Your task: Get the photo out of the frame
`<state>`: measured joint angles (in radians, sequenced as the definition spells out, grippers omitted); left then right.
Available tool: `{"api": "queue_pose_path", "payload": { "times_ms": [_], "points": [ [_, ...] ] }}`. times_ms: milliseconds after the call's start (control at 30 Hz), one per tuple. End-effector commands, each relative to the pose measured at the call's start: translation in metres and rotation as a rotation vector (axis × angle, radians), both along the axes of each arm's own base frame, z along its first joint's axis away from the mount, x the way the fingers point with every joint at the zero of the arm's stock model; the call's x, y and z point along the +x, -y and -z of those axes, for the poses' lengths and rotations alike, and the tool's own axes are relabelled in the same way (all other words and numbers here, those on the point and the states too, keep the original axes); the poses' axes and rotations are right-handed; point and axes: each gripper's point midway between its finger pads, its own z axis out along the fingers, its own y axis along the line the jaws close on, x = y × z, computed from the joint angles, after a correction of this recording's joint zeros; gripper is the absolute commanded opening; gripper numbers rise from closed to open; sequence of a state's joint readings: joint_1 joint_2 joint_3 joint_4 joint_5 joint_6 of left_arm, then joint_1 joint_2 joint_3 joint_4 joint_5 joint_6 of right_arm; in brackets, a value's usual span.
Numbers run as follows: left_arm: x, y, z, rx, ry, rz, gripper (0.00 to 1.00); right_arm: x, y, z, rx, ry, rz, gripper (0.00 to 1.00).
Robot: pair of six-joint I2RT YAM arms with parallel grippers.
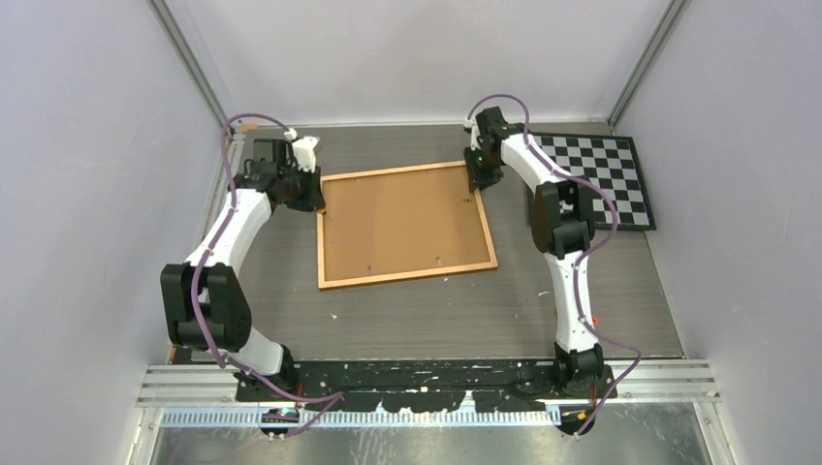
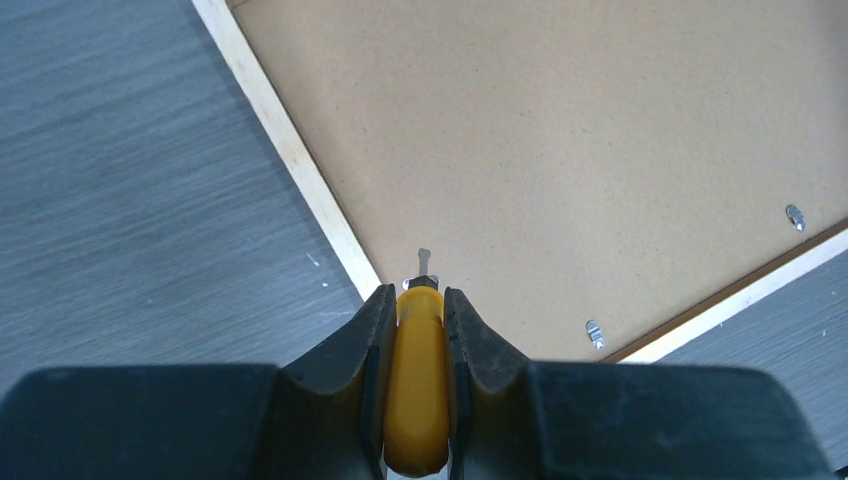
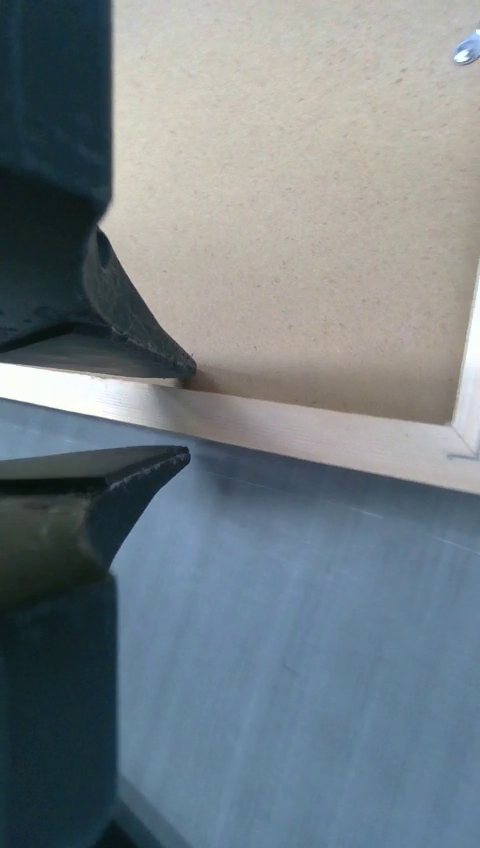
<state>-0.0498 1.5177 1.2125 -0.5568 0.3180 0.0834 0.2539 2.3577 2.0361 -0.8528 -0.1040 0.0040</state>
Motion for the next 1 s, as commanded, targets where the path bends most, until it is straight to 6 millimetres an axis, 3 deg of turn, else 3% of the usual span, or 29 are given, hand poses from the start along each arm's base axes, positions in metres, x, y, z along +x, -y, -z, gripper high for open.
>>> {"api": "queue_pose_path", "payload": {
  "times_ms": [0, 67, 167, 300, 433, 767, 900, 967],
  "points": [
    [0.017, -0.001, -0.032, -0.007, 0.067, 0.007, 0.00, 0.050, -0.003, -0.059, 0.010, 0.222, 0.006, 0.47],
    [0.019, -0.002, -0.035, -0.005, 0.077, 0.002, 0.00, 0.037, -0.006, -0.072, 0.052, 0.216, 0.028, 0.60],
    [0.022, -0.003, -0.036, -0.011, 0.083, -0.014, 0.00, 0.003, -0.011, -0.077, 0.126, 0.153, 0.055, 0.64],
    [0.024, -0.002, -0.034, -0.027, 0.077, -0.033, 0.00, -0.039, -0.013, -0.059, 0.180, 0.040, 0.099, 0.64],
    [0.028, -0.002, -0.035, -0.031, 0.082, -0.044, 0.00, -0.059, -0.008, -0.040, 0.169, 0.003, 0.131, 0.63],
    [0.029, -0.004, -0.038, -0.028, 0.088, -0.053, 0.00, -0.067, 0.005, -0.001, 0.024, 0.030, 0.138, 0.48],
    [0.029, -0.005, -0.041, -0.022, 0.093, -0.054, 0.00, -0.082, 0.001, 0.015, -0.026, -0.011, 0.039, 0.30],
    [0.028, -0.005, -0.042, -0.018, 0.093, -0.051, 0.00, -0.090, 0.000, 0.018, -0.023, -0.046, -0.024, 0.13]
  ]
}}
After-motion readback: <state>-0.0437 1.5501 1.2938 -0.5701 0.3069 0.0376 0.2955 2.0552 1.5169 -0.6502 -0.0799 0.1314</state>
